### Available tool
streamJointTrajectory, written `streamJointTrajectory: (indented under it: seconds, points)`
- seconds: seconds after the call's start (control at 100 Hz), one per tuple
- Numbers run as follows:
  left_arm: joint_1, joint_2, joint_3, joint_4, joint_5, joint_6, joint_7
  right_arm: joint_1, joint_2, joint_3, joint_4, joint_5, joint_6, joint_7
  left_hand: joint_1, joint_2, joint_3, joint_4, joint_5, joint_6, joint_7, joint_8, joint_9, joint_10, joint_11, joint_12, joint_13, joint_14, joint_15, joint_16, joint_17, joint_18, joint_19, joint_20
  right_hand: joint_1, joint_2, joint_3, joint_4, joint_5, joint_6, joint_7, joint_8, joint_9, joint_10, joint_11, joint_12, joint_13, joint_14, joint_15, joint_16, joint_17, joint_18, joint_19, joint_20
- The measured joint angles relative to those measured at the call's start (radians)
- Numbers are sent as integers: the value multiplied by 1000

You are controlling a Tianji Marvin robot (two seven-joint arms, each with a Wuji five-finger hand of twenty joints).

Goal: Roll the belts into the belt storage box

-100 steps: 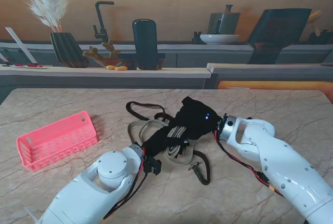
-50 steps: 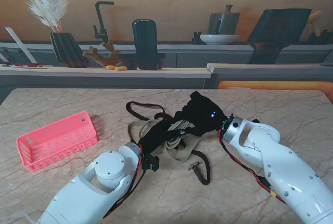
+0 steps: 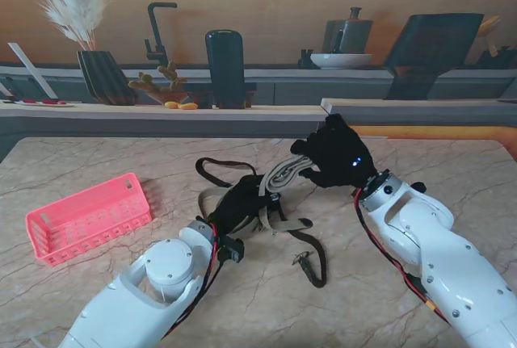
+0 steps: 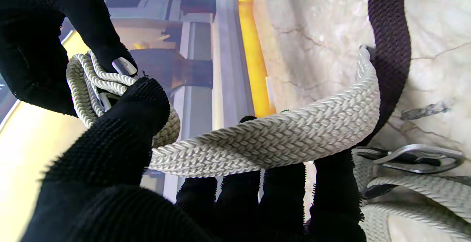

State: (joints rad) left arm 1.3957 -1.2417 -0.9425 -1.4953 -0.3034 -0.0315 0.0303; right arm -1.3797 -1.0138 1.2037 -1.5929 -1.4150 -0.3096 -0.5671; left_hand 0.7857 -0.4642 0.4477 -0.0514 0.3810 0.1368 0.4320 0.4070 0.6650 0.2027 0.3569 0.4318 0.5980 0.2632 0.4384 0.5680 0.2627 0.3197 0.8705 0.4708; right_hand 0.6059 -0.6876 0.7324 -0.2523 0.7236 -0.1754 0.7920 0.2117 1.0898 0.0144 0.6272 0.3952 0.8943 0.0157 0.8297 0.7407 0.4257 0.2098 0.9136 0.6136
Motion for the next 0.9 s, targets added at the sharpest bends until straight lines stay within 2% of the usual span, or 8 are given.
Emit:
streamJointTrajectory:
  seconds: [0.27,0.58,0.72,0.9]
  points:
    - [9,-3,8,-26,-1,-36,13,-13,-7,22,-39,3,46,-31,1,0,35,0,0,0,0,0,0,0,0,0,0,0,0,-12,0,-14,-1,-11,0,0,0,0,1,3,0,1,-7,6,11,0,-1,6,15,0,-4,0,11,-2]
    - [9,-11,35,-25,-13,-39,26,-1,-25,-13,-19,58,133,-65,2,1,46,0,-10,-2,0,0,-26,0,0,-7,-16,0,-12,-26,-2,-16,-1,-21,0,0,0,1,1,7,0,4,-19,16,36,-1,-6,15,39,2,-16,12,28,-9]
    - [10,-20,46,-21,-13,-38,62,8,-31,-39,2,89,158,-69,3,12,58,1,-13,-2,0,0,-49,0,-8,-19,-41,0,-30,-45,-9,-38,-6,-23,0,0,0,2,5,24,0,9,-19,26,60,-1,-12,23,52,4,-17,13,35,-10]
    - [10,-36,67,-4,-18,-52,117,31,-40,-100,57,149,184,-68,3,52,58,1,-74,-2,0,-6,-112,0,-28,-59,-93,-6,-67,-97,-36,-82,-38,-45,1,0,0,2,6,43,17,10,-19,33,81,-1,-12,30,71,5,-18,15,44,-13]
